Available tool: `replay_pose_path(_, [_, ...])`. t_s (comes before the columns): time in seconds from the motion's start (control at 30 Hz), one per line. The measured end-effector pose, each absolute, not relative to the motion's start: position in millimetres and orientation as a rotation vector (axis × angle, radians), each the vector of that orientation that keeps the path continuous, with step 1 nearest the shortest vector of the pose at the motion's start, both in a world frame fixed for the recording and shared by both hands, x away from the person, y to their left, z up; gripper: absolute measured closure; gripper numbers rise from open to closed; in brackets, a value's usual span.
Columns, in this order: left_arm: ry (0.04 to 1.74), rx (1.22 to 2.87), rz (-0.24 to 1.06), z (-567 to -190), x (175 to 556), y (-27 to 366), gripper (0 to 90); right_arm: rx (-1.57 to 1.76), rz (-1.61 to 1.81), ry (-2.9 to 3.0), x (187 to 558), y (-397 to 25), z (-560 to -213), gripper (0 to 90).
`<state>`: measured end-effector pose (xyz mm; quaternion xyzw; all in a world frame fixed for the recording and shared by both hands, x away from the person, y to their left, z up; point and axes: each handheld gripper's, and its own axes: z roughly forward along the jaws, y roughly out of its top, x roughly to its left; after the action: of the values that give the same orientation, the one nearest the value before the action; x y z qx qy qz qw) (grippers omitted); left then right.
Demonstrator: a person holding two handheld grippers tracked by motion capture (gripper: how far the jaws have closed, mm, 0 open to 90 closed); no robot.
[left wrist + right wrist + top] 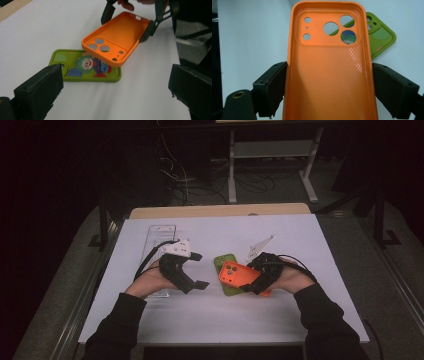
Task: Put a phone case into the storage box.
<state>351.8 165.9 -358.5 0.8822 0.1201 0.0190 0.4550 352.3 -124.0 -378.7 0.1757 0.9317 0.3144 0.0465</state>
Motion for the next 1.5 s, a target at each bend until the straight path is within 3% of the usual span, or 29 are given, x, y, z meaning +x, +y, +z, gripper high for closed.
replay_pose_path(1.5, [0.008, 2.415, -0.093, -383.3, 322.6, 115.9, 0.0, 0.054, 1.000, 2.990, 319.4, -73.9, -376.3, 15.1])
